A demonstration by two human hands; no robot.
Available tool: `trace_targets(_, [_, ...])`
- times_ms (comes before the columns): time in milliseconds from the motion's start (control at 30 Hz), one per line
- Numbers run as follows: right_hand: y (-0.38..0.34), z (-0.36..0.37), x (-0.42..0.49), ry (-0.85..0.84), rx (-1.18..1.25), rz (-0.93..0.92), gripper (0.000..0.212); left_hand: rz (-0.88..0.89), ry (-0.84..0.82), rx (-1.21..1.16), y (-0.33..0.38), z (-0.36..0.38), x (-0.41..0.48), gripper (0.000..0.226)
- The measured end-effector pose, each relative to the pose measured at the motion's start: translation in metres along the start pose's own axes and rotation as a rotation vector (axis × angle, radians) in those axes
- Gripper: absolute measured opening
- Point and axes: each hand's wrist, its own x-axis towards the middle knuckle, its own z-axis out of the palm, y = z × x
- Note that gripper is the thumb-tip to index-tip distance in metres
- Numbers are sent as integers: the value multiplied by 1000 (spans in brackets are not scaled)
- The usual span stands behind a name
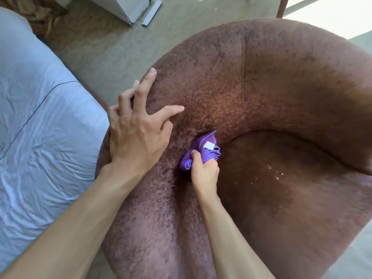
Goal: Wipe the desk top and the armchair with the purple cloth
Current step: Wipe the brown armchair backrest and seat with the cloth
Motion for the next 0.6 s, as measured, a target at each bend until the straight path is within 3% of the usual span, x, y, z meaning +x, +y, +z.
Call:
trace_targets(100, [-9, -19, 3, 180, 176, -51, 38, 25, 3, 37, 0, 0, -3, 39])
trace_targets(167, [-29, -18, 0, 282, 400, -209, 32, 27, 5, 44, 1, 0, -3, 40])
trace_targets(233, [-53, -8, -9, 191, 439, -432, 33, 24, 8, 36, 1, 0, -2, 39])
trace_targets(300, [-65, 2, -17, 39, 291, -632, 33, 16, 11, 9, 1, 0, -1, 32])
trace_targets(367, [-68, 3, -19, 55, 206, -750, 24, -1, 25, -23, 1, -1, -2, 28])
trace_targets(467, [-68, 9, -19, 144, 283, -732, 33, -17, 64, -62, 1, -1, 0, 28])
trace_targets(600, [-33, 10, -35, -66, 73, -726, 44, -29, 93, -170, -2, -2, 2, 24])
